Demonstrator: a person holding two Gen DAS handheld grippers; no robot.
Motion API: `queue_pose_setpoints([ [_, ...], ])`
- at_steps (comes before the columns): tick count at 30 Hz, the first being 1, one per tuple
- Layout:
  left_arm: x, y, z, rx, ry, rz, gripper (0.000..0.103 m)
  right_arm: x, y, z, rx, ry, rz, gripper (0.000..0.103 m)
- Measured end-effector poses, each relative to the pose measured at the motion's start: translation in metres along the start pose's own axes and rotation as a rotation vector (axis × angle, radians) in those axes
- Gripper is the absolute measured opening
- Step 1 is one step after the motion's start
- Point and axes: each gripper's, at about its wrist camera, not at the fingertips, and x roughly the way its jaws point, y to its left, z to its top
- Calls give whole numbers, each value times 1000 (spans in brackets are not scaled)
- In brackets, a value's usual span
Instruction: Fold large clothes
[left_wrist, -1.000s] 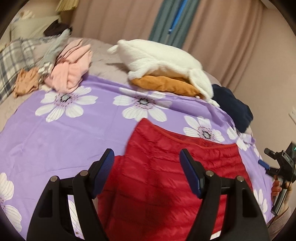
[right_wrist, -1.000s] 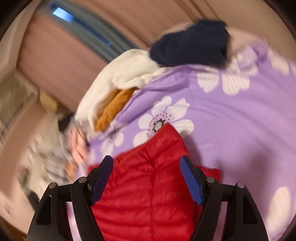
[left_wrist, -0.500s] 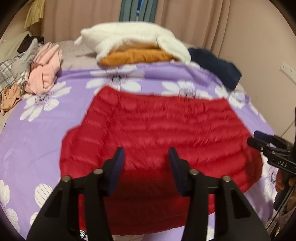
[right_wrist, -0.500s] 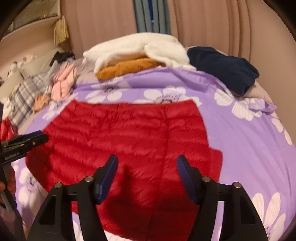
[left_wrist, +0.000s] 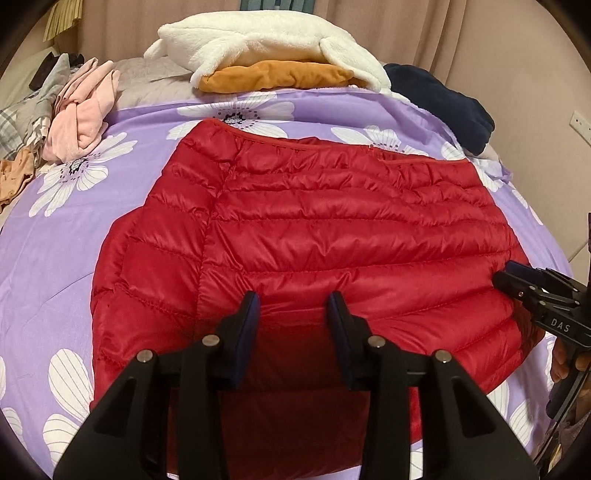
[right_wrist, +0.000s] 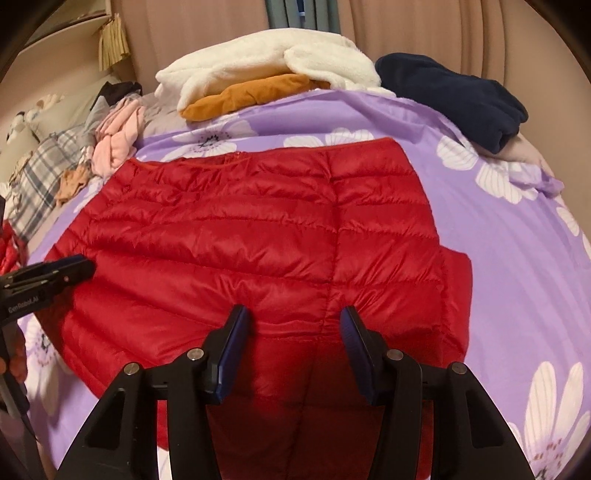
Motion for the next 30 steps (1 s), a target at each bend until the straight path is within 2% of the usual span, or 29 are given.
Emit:
queue_pose_setpoints([
  [13,8,4,-1,-39,45,-23,39,8,-7,-1,51,17,45,54],
  [17,2,6,-4,-65,54,-24,39,-3,-2,0,47,20,16,54],
  [24,-8,8,-9,-75,69,-19,38,-37,3,-1,16,-59,18,54],
  [30,-12,12,-18,-83,70,-17,38,-27,-1,-4,11,-15,-18,54],
])
